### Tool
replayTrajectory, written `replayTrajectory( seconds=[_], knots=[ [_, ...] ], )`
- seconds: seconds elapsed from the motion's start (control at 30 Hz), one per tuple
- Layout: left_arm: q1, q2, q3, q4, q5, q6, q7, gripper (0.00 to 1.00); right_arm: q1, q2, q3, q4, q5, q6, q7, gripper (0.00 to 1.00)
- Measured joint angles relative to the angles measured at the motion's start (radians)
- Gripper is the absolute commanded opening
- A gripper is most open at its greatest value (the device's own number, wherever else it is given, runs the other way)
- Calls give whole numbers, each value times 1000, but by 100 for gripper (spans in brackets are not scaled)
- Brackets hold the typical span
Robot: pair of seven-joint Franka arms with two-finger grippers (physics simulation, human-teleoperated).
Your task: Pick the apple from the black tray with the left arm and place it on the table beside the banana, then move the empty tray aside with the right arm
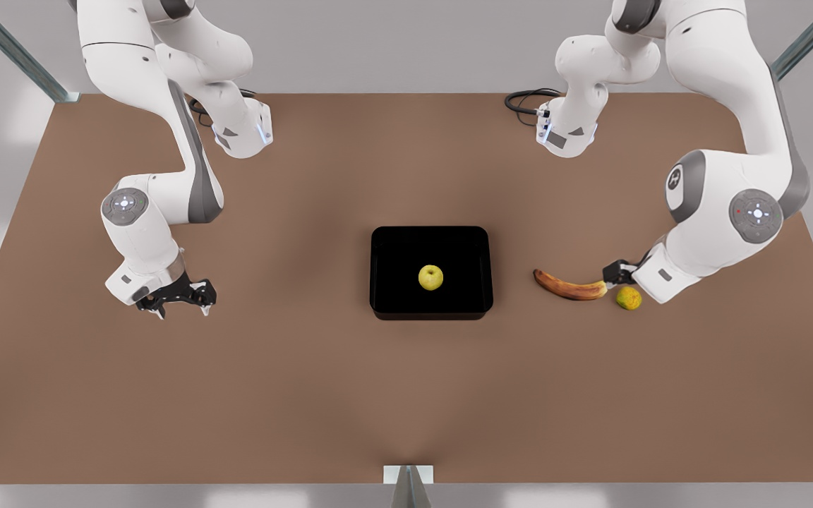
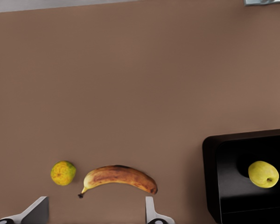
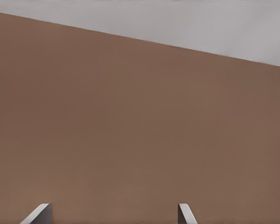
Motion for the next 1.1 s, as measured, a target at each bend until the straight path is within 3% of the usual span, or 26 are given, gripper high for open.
replayTrajectory(
  seconds=[0.13, 0.23, 0.47, 0.7, 0.87, 1.1],
  knots=[
    [-29, 6, 0, -5, -23, 8, -4, 100, -2, 82, 0, 54, 0, 4, 3, 100],
    [-171, 40, -1, 2, -68, 54, -16, 100, 0, 196, 4, 134, 0, 5, 6, 100],
    [-503, 197, -8, 44, -29, 165, -182, 100, -4, 118, 22, 237, 2, -131, 9, 100],
    [-561, 367, -3, 25, 38, 284, -393, 100, -8, 128, 16, 239, 3, -201, 9, 100],
    [-575, 385, -6, -27, 54, 366, -542, 100, -138, 109, 14, 252, 73, -247, -47, 100],
    [-614, 400, -7, -82, 70, 480, -693, 100, -51, 137, 40, 296, 100, -272, -59, 100]
  ],
)
